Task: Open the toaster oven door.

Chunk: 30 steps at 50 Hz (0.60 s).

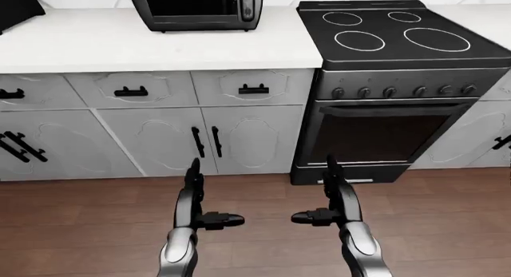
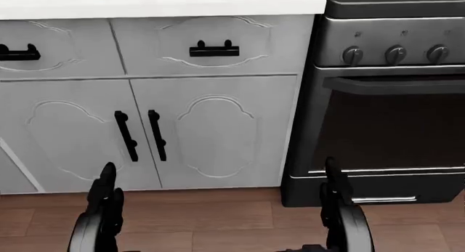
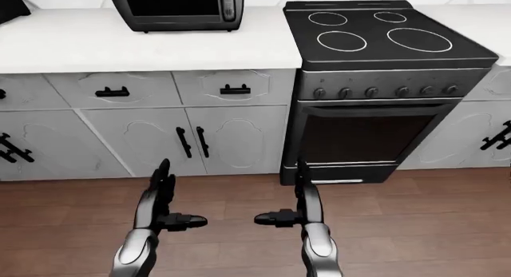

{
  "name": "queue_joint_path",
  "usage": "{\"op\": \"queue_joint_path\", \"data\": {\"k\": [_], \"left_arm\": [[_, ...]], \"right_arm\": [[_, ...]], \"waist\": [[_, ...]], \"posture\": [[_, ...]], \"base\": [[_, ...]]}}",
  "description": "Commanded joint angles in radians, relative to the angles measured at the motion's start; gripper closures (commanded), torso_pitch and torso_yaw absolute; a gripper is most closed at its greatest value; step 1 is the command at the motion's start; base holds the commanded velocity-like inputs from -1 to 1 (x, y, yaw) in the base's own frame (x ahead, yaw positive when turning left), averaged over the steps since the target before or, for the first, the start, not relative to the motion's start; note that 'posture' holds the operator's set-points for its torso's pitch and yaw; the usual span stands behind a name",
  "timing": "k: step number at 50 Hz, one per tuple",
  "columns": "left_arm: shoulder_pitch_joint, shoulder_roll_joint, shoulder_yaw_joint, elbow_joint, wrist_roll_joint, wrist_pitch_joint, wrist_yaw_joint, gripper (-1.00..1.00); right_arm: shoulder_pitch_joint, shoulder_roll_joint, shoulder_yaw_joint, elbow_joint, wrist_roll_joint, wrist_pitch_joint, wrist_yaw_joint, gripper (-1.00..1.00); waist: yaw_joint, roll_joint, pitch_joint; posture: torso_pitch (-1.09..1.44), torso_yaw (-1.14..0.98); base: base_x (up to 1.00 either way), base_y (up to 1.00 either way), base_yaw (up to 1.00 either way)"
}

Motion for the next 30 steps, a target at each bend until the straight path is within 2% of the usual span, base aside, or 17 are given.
{"op": "queue_joint_path", "data": {"k": [1,3,5,7,8,11,14,17,25,30], "left_arm": [[-0.047,0.017,0.0,-0.136,0.007,-0.004,-0.009,-1.0],[-0.053,0.018,0.008,-0.17,0.007,0.027,-0.014,-1.0],[-0.043,0.016,0.003,-0.235,0.015,0.06,-0.019,-1.0],[-0.042,0.015,0.005,-0.277,0.019,0.087,-0.02,-1.0],[-0.045,0.016,0.008,-0.286,0.018,0.094,-0.023,-1.0],[-0.056,0.017,0.008,-0.368,0.018,0.164,-0.031,-1.0],[-0.075,0.018,0.013,-0.375,0.016,0.18,-0.034,-1.0],[-0.102,0.025,0.019,-0.454,0.017,0.26,-0.033,-1.0],[-0.223,0.061,0.067,-0.611,-0.003,0.464,-0.027,-1.0],[-0.317,0.093,0.105,-0.683,-0.04,0.588,-0.011,-1.0]], "right_arm": [[-0.052,-0.012,-0.011,-0.038,0.003,-0.078,0.002,-1.0],[-0.06,-0.016,-0.022,-0.027,0.007,-0.088,0.002,-1.0],[-0.054,-0.017,-0.024,-0.039,0.007,-0.091,0.001,-1.0],[-0.055,-0.018,-0.024,-0.049,0.008,-0.083,0.005,-1.0],[-0.057,-0.019,-0.022,-0.061,0.005,-0.073,0.006,-1.0],[-0.067,-0.025,-0.023,-0.112,-0.009,-0.032,0.005,-1.0],[-0.076,-0.025,-0.03,-0.148,-0.007,-0.003,0.002,-1.0],[-0.086,-0.034,-0.036,-0.269,-0.023,0.088,-0.004,-1.0],[-0.164,-0.049,-0.064,-0.468,-0.013,0.288,-0.009,-1.0],[-0.218,-0.065,-0.079,-0.521,0.011,0.363,-0.013,-1.0]], "waist": [[-0.002,-0.008,-0.001],[0.005,0.001,-0.063],[0.003,-0.007,-0.02],[0.006,-0.009,-0.069],[0.007,-0.008,-0.073],[0.008,-0.006,-0.078],[0.008,-0.003,-0.081],[0.01,-0.004,-0.087],[0.009,-0.006,-0.092],[0.008,-0.005,-0.09]], "posture": [[0.0,0.0],[0.0,0.0],[0.0,0.0],[0.0,0.0],[0.0,0.0],[0.0,0.0],[0.0,0.0],[0.0,0.0],[0.0,0.0],[0.0,0.0]], "base": [[0.0,0.0,0.0],[0.0,0.0,0.0],[0.0,0.0,0.0],[0.0,0.0,0.0],[0.0,0.0,0.0],[0.0,0.0,0.0],[0.0,0.0,0.0],[0.0,0.0,0.0],[0.0,0.0,0.0],[0.0,0.0,0.0]]}}
